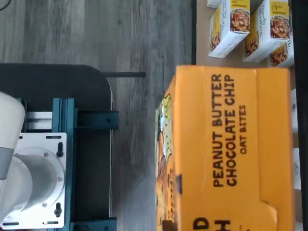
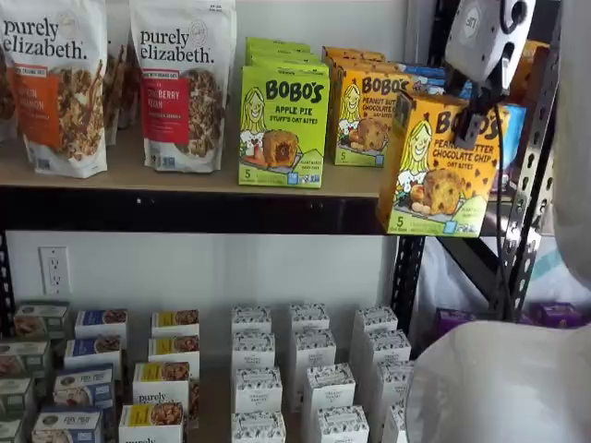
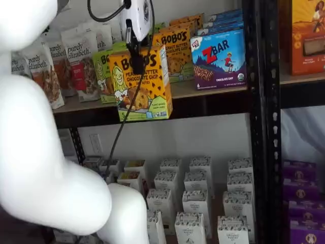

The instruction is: Pick up the orange box on the top shelf, the fifth box from the left

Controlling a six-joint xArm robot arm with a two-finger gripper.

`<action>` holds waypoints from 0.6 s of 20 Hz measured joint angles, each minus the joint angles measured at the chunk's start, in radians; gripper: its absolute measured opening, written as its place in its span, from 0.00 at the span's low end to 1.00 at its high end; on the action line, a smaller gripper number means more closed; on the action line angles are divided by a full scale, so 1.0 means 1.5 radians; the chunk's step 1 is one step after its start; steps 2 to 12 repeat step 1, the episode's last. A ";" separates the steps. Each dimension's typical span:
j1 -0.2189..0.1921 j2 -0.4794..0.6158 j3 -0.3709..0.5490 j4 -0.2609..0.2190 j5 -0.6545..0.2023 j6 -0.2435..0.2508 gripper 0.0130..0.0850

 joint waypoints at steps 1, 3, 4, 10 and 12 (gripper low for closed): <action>-0.002 -0.002 0.002 0.001 0.000 -0.002 0.22; -0.002 -0.002 0.002 0.001 0.000 -0.002 0.22; -0.002 -0.002 0.002 0.001 0.000 -0.002 0.22; -0.002 -0.002 0.002 0.001 0.000 -0.002 0.22; -0.002 -0.002 0.002 0.001 0.000 -0.002 0.22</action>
